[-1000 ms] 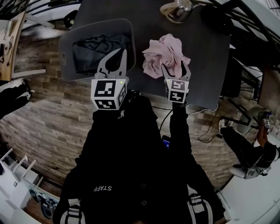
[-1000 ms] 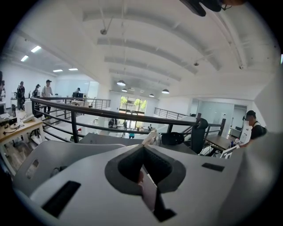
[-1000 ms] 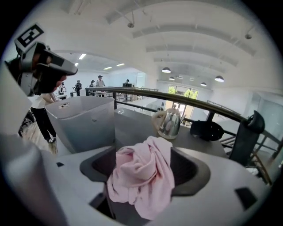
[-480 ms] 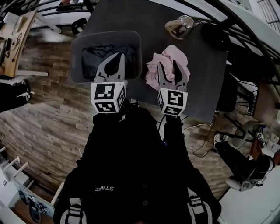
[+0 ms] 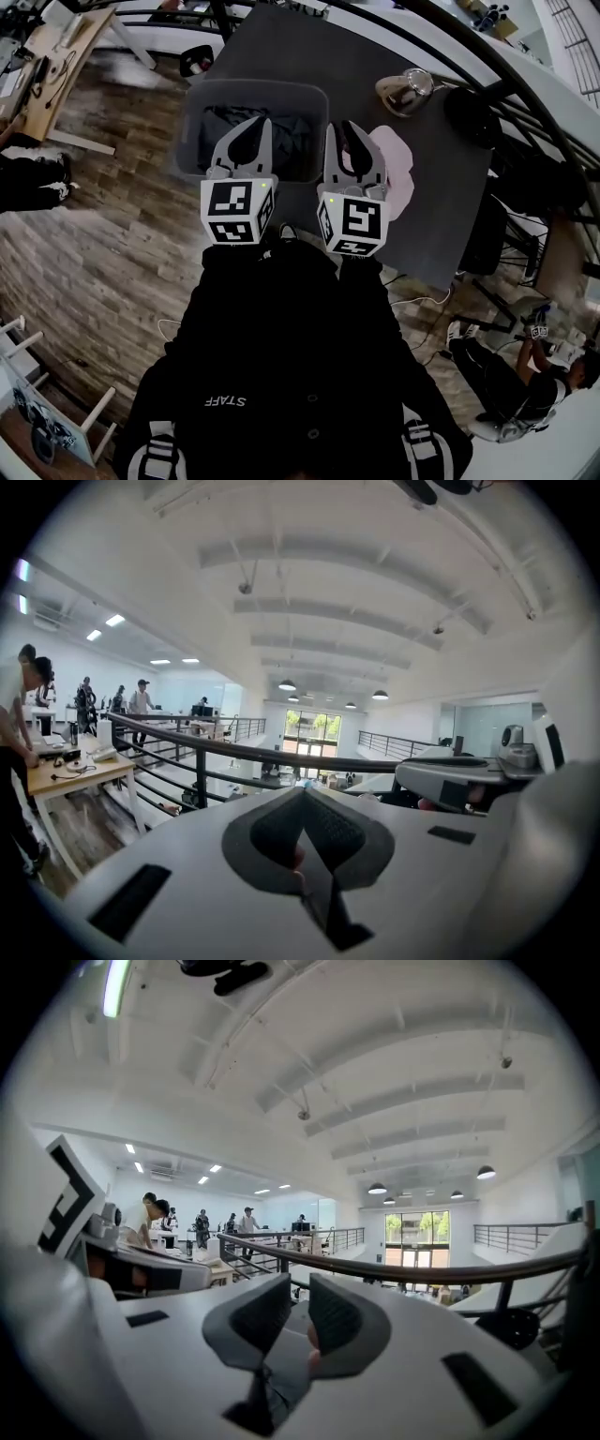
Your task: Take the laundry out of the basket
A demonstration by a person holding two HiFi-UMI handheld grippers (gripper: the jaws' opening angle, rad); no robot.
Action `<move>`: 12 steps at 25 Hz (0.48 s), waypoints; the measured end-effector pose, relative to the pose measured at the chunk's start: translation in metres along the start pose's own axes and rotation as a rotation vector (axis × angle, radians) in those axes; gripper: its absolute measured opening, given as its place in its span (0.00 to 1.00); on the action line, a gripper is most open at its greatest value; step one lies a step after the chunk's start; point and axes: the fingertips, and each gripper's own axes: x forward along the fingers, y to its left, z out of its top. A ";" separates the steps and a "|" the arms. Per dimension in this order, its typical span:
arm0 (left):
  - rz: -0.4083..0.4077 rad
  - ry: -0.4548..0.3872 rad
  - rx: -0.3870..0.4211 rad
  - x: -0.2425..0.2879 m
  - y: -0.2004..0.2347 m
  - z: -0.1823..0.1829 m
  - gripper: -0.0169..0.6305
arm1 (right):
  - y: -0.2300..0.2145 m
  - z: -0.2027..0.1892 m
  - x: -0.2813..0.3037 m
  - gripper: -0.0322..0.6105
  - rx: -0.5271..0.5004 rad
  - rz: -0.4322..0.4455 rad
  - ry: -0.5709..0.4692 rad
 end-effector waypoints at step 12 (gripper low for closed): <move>0.077 -0.091 0.003 -0.022 0.040 0.036 0.03 | 0.062 0.043 0.019 0.07 0.004 0.136 -0.074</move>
